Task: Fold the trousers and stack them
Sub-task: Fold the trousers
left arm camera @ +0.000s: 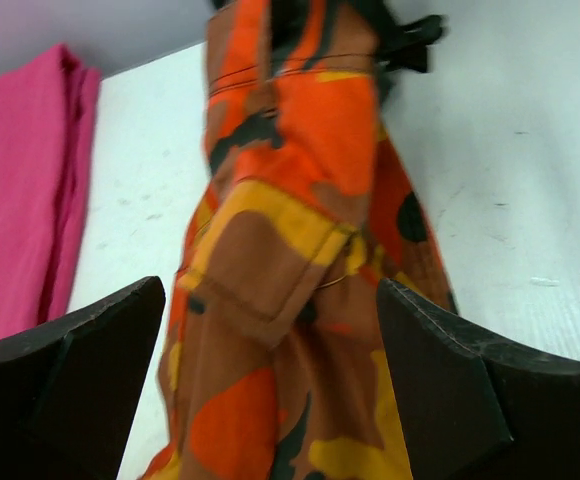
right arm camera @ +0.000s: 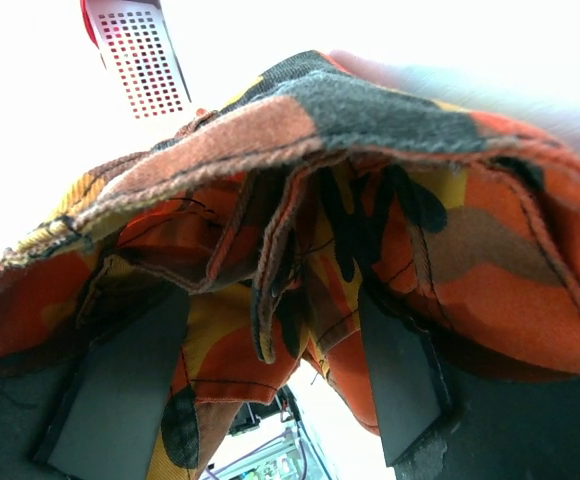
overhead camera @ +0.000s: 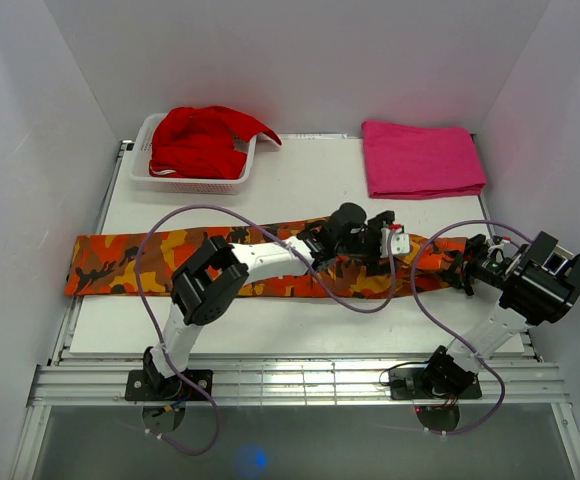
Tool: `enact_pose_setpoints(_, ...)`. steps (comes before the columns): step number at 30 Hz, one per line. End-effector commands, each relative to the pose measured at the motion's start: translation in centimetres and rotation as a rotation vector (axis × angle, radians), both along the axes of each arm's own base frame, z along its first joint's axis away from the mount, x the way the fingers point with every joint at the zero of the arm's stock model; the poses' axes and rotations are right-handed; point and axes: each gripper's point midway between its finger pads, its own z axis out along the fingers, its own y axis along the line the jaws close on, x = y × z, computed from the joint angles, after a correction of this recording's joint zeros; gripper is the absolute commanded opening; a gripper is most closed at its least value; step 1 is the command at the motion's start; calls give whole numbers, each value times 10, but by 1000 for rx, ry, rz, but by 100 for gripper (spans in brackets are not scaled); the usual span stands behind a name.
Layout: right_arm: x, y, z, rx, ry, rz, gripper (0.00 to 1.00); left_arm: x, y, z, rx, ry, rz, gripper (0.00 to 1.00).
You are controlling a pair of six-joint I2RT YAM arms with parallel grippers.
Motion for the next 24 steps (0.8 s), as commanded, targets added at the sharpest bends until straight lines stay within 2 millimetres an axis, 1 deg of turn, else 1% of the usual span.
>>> enact_pose_setpoints(1,-18,9,-29,-8,139,-23,76,-32,-28,51,-140,-154,-196,98)
enact_pose_setpoints(2,-19,10,-29,-6,139,-21,77,-40,-29,46,-140,-160,-224,98)
enact_pose_setpoints(3,-19,12,-29,2,137,-16,77,-47,-32,50,-165,-179,-242,98)
enact_pose_setpoints(4,-19,13,-29,4,137,-14,77,-58,-37,49,-173,-190,-266,98)
enact_pose_setpoints(7,-22,18,-27,12,132,-3,78,-67,-51,45,-195,-244,-255,98)
enact_pose_setpoints(8,-23,22,-26,17,131,5,78,-67,-56,52,-232,-268,-243,98)
enact_pose_setpoints(9,-24,25,-26,22,129,12,78,-66,-61,46,-236,-273,-234,98)
enact_pose_setpoints(10,-25,26,-24,21,123,17,79,-68,-66,45,-244,-284,-231,97)
enact_pose_setpoints(11,-24,28,-22,20,115,24,79,-65,-69,44,-251,-291,-212,96)
enact_pose_setpoints(12,-25,31,-20,27,110,34,79,-65,-74,34,-249,-289,-213,95)
enact_pose_setpoints(13,-25,33,-19,32,107,37,79,-64,-79,37,-258,-305,-215,92)
enact_pose_setpoints(15,-24,36,-15,41,96,48,79,-60,-84,29,-252,-307,-207,87)
enact_pose_setpoints(16,-23,36,-14,42,93,51,79,-58,-87,20,-242,-311,-204,85)
enact_pose_setpoints(17,-24,38,-13,44,90,56,79,-55,-89,16,-235,-315,-197,82)
enact_pose_setpoints(18,-25,38,-12,41,87,60,79,-48,-90,10,-223,-321,-170,82)
enact_pose_setpoints(19,-26,39,-11,37,82,62,80,-45,-91,0,-206,-321,-158,81)
enact_pose_setpoints(20,-28,42,-11,42,86,69,80,-42,-92,-3,-200,-339,-146,79)
enact_pose_setpoints(23,-32,44,-12,12,80,94,80,-25,-91,-12,-180,-376,-69,63)
enact_pose_setpoints(24,-37,45,-15,-9,87,111,80,-15,-89,-10,-181,-393,-9,44)
